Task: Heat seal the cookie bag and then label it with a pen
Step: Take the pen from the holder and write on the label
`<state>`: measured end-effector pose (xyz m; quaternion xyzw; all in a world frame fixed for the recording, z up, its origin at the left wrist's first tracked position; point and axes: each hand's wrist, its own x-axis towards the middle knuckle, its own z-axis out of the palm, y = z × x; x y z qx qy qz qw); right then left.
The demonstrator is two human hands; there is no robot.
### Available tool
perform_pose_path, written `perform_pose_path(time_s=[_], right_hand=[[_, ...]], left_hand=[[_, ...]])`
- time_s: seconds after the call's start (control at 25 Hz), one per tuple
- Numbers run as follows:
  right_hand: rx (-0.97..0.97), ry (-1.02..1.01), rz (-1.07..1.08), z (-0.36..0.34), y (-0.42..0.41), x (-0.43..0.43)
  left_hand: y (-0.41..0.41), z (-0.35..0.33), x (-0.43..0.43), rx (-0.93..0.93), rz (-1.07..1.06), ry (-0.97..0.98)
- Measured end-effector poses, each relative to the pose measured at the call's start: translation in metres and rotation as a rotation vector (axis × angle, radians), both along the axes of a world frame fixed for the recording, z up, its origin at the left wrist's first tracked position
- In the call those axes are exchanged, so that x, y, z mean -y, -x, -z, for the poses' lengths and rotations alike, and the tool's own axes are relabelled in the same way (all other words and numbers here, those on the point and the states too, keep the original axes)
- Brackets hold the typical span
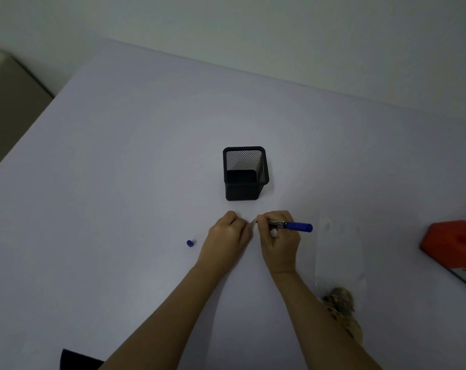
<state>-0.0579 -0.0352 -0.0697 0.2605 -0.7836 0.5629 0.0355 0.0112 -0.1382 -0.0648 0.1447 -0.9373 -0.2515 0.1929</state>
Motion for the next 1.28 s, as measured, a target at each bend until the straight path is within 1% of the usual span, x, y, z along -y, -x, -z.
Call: perform_pose_path(time_s=[0.12,0.28,0.44,0.56,0.72,0.92,1.08,1.28], right_hand=[[-0.016,0.003,0.013,0.0,0.0,0.0],[-0.035,-0.008,0.014,0.0,-0.001,0.0],[-0.027,-0.035,0.002,0.002,0.002,0.001],[-0.054,-0.069,-0.027,0.002,0.005,0.002],[-0.07,-0.039,-0.04,0.0,0.01,0.005],[-0.083,-0.05,-0.069,0.003,0.011,0.006],[-0.143,-0.099,-0.054,0.004,0.011,0.005],[-0.101,-0.109,-0.049,0.004,0.011,0.005]], left_hand=[[-0.002,0.001,0.004,-0.02,-0.022,0.04],[-0.014,0.007,-0.009,-0.053,-0.085,-0.005],[-0.018,0.013,-0.014,-0.037,-0.091,0.018],[-0.019,0.01,-0.016,-0.048,-0.104,-0.011],[-0.018,0.008,-0.018,-0.068,-0.123,-0.068],[-0.017,0.009,-0.018,-0.067,-0.134,-0.075],[-0.017,0.01,-0.018,-0.054,-0.138,-0.083],[-0.017,0.01,-0.018,-0.041,-0.139,-0.095]])
